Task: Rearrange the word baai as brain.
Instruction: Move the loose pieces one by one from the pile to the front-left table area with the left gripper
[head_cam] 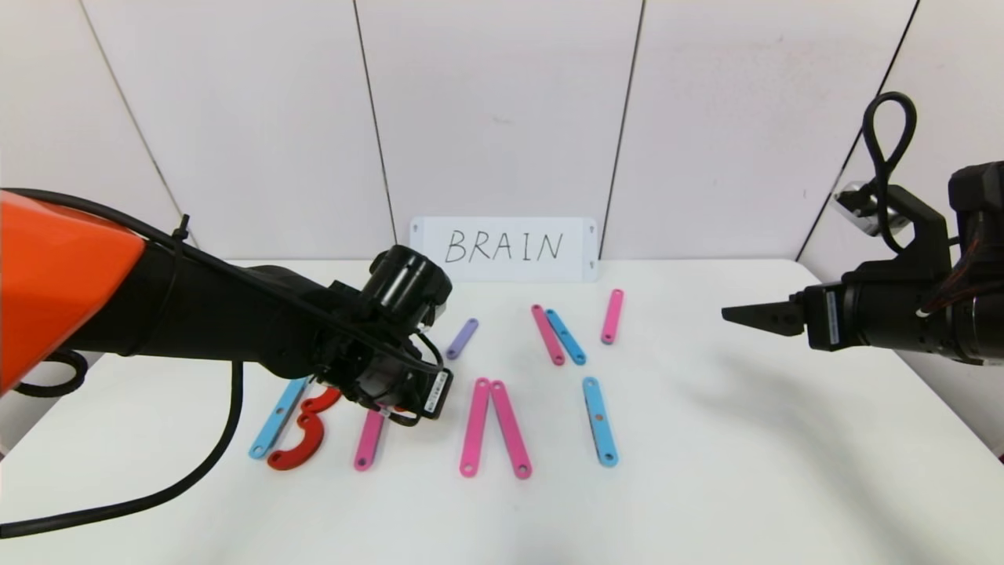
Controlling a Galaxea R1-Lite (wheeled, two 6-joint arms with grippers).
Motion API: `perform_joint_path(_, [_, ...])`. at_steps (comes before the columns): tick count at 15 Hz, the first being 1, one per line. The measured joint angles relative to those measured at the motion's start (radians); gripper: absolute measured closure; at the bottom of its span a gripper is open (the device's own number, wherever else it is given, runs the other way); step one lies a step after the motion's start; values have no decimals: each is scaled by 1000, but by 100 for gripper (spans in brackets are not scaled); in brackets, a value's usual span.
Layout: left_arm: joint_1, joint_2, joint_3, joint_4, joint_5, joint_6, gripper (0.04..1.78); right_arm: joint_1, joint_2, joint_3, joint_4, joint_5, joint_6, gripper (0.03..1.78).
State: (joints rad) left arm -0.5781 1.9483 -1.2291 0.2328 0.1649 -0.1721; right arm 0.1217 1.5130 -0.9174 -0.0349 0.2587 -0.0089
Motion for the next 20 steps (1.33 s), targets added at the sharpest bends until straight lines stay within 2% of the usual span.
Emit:
perform_joint_path(2, [8, 4, 6, 1, -24, 19, 163, 1, 2, 0, 0, 0, 0, 7])
perform_joint_path(15, [35, 58, -19, -35, -26, 36, 162, 2, 8, 1, 0, -1, 0, 7])
perform_joint_path(18, [35, 64, -22, -33, -26, 39, 146, 2, 7, 2, 0, -1, 0, 7])
perform_joint_path(20, [35, 71, -23, -33, -25, 39, 125, 2, 7, 3, 0, -1, 0, 7])
